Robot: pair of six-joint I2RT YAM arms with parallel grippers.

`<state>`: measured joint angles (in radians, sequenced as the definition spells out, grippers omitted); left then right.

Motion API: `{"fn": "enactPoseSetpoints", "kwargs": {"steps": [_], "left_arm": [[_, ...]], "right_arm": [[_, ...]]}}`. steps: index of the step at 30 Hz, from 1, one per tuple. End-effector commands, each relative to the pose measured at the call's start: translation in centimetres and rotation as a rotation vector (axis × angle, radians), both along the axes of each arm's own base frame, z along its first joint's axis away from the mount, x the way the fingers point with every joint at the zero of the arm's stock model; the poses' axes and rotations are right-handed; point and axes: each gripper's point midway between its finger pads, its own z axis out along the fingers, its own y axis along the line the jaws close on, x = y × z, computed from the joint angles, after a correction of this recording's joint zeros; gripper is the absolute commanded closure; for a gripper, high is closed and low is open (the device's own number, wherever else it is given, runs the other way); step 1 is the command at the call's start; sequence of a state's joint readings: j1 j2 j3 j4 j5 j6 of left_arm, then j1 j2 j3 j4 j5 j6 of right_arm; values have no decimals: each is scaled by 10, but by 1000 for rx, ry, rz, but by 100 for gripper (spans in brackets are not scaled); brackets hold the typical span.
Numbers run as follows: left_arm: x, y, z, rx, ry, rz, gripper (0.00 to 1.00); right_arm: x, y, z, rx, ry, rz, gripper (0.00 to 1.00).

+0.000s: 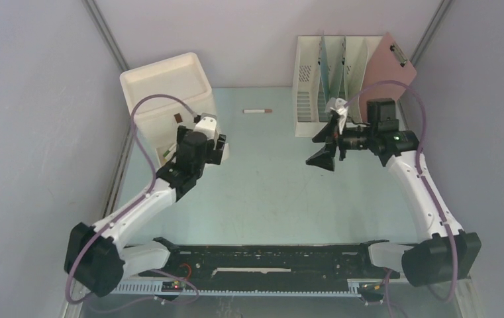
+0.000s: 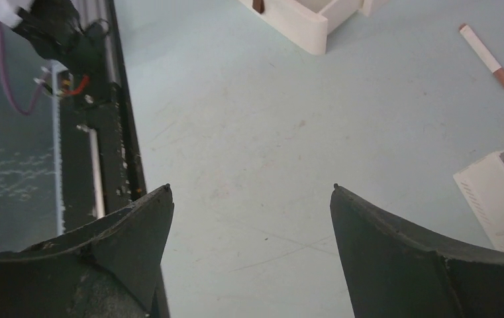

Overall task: Organize the desk
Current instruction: Place the stationery in the drawer, then move the stationery to the center of the board.

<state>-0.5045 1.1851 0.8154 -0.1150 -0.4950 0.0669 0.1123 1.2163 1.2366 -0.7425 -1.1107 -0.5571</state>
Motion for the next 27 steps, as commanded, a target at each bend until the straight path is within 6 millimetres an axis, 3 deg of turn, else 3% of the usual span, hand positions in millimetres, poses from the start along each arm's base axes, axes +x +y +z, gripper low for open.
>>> {"fn": "enactPoseSetpoints", "kwargs": {"steps": [1,4,7,11,14,18,22,27], "left_arm": [[-9,-45,29,-309,-119,-175,0],[-17,-52,38,-414,-163,-219,0],[-25,-57,41,-504,-187,-254,0],[-33,-48,42,-551,-226,-239,0],[-38,-40,45,-584,-259,-220,0],[-42,-37,46,-625,-286,-210,0],[-40,-31,42,-614,-299,-182,0],[-34,-23,38,-590,-316,-144,0]], "right_arm": [[37,13,-23,-206,-151,-53,3],[63,32,-28,-326,-183,-56,2],[98,58,-41,-373,-100,-39,4],[158,87,-57,-401,-30,-88,4],[209,109,-61,-371,-2,-197,6],[261,129,-67,-236,101,-360,11],[302,142,-75,-102,165,-520,25],[337,154,-94,-29,181,-589,64]]}}
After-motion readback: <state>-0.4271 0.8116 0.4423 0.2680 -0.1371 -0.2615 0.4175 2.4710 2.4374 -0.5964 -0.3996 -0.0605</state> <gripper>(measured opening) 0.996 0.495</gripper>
